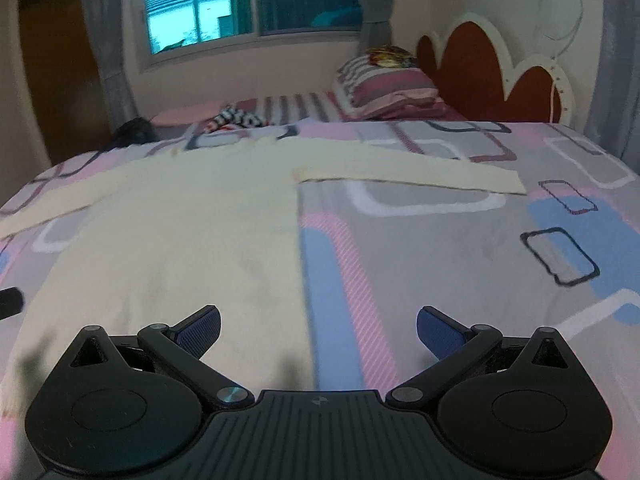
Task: Fold small clothes
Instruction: 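Move the right tool to the sweater sleeve cuff and close on it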
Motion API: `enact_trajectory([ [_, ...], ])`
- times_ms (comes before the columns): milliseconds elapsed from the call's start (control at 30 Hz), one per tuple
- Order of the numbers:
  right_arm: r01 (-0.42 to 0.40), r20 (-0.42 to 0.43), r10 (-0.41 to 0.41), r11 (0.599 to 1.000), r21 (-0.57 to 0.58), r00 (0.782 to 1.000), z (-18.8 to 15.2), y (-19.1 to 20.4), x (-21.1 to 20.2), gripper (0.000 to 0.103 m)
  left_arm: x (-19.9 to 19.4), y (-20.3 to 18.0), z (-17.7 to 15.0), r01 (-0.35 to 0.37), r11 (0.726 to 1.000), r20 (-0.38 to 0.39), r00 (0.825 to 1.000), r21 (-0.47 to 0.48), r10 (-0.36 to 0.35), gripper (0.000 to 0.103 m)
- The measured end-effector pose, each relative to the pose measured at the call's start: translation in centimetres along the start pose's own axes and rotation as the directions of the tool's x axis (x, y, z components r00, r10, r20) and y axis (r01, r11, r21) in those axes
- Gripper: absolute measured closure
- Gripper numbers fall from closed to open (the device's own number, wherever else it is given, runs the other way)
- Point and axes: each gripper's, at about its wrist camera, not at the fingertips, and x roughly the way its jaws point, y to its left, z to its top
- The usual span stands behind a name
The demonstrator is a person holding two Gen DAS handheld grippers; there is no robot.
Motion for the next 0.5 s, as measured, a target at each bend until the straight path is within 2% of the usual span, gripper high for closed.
enact_trajectory([
  [133,0.022,0.009,-0.022,0.999,0.038,1.0,2.1,-2.3,2.9,0.0,3.7,0.0,2.0,-0.009,1.0,-0.008,1.0,0.02,0.009,0.0],
  [367,0.072,0.071,-0.079,0.993,0.09,0.994,7.6,-6.0,8.4,0.0,10.6,1.9,5.4,0.003,0.999,-0.057,0.998,-0.051,-0.006,0.0],
  [500,0.096,0.118,-0.111,0.987,0.127,0.987,10.6,-9.0,11.8,0.0,14.7,2.7,6.7,-0.028,0.999,-0.087,0.996,-0.042,0.025,0.0],
])
